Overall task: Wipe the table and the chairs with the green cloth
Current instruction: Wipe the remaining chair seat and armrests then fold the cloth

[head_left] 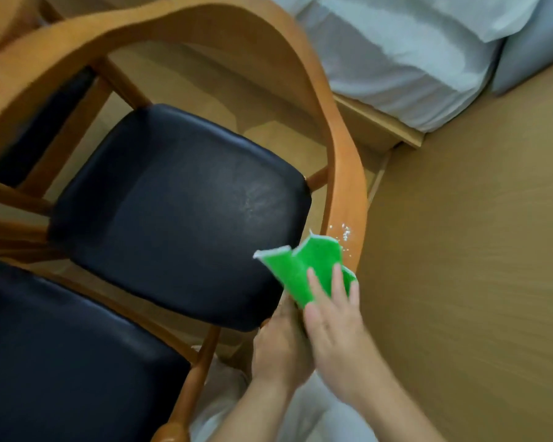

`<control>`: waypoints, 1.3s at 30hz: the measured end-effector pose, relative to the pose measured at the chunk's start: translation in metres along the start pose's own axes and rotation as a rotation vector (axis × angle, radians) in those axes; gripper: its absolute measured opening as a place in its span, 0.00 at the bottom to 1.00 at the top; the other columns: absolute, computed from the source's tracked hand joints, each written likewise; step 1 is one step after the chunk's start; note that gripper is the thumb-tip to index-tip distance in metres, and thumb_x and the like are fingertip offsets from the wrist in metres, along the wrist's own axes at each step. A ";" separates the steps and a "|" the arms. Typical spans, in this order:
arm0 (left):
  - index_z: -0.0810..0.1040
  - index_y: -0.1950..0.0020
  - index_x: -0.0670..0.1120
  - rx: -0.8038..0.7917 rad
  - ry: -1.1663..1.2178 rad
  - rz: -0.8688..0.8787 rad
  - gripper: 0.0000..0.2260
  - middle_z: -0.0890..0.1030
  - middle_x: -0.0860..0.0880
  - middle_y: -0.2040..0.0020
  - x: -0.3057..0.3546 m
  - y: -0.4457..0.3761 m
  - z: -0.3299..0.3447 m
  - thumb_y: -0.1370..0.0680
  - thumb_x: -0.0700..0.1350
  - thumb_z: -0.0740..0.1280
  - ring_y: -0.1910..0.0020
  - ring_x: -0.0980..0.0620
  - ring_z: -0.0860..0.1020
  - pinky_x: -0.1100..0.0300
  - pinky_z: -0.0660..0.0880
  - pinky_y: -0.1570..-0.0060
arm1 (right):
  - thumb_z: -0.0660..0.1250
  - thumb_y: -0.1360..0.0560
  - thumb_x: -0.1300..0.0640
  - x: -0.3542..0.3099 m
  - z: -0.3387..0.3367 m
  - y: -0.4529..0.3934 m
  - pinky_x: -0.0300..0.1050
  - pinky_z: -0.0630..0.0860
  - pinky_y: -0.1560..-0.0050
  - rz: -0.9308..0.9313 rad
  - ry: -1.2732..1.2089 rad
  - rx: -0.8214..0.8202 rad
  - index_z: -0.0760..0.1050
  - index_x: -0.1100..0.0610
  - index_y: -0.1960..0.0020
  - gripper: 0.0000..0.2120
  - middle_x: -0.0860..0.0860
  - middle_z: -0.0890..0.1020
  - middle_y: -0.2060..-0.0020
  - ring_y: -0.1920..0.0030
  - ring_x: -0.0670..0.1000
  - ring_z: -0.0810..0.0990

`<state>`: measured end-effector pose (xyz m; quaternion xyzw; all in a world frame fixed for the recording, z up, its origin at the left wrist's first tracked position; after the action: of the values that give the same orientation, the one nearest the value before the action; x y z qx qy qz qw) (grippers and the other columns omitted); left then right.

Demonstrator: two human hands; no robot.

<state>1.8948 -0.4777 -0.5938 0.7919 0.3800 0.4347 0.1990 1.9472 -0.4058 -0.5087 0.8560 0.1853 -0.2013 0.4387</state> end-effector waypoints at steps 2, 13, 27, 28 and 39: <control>0.75 0.45 0.51 -0.038 -0.003 0.009 0.15 0.81 0.49 0.48 -0.007 -0.001 0.003 0.23 0.57 0.57 0.48 0.46 0.80 0.54 0.76 0.51 | 0.43 0.19 0.41 0.022 0.033 -0.010 0.63 0.40 0.26 0.125 0.171 -0.019 0.32 0.40 0.25 0.28 0.41 0.22 0.31 0.32 0.51 0.20; 0.59 0.33 0.62 0.067 -0.028 -0.026 0.41 0.72 0.61 0.39 -0.007 0.001 0.013 0.41 0.82 0.56 0.43 0.53 0.77 0.56 0.76 0.47 | 0.44 0.24 0.31 0.030 -0.057 -0.144 0.67 0.47 0.28 0.103 0.302 0.533 0.37 0.48 0.22 0.38 0.54 0.42 0.22 0.24 0.65 0.40; 0.68 0.37 0.53 0.050 0.034 -0.013 0.35 0.78 0.55 0.47 -0.004 -0.002 0.008 0.38 0.68 0.67 0.48 0.49 0.79 0.53 0.76 0.52 | 0.45 0.23 0.36 0.046 0.018 -0.065 0.63 0.50 0.27 0.000 0.398 0.382 0.42 0.54 0.21 0.37 0.51 0.36 0.23 0.24 0.66 0.39; 0.68 0.37 0.52 0.048 0.033 -0.016 0.35 0.78 0.55 0.47 -0.003 -0.002 0.007 0.39 0.69 0.67 0.48 0.48 0.79 0.52 0.76 0.51 | 0.47 0.23 0.36 0.045 0.016 -0.066 0.64 0.49 0.27 -0.003 0.409 0.376 0.43 0.55 0.21 0.37 0.52 0.37 0.23 0.24 0.67 0.40; 0.60 0.33 0.61 0.134 -0.045 0.033 0.40 0.75 0.59 0.39 -0.010 0.001 0.016 0.39 0.82 0.54 0.46 0.53 0.79 0.56 0.78 0.51 | 0.48 0.23 0.37 0.005 -0.111 -0.214 0.62 0.54 0.26 -0.035 0.399 0.552 0.42 0.51 0.21 0.36 0.54 0.48 0.21 0.23 0.65 0.45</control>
<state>1.9054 -0.4861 -0.6070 0.8192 0.3903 0.3936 0.1469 1.8659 -0.1965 -0.5973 0.9616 0.2207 -0.0800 0.1421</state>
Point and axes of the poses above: each hand's wrist, its own y-axis away from the middle knuckle, its own z-axis out of the palm, x = y × z, the point moved 3 cm from there along -y, towards the middle knuckle
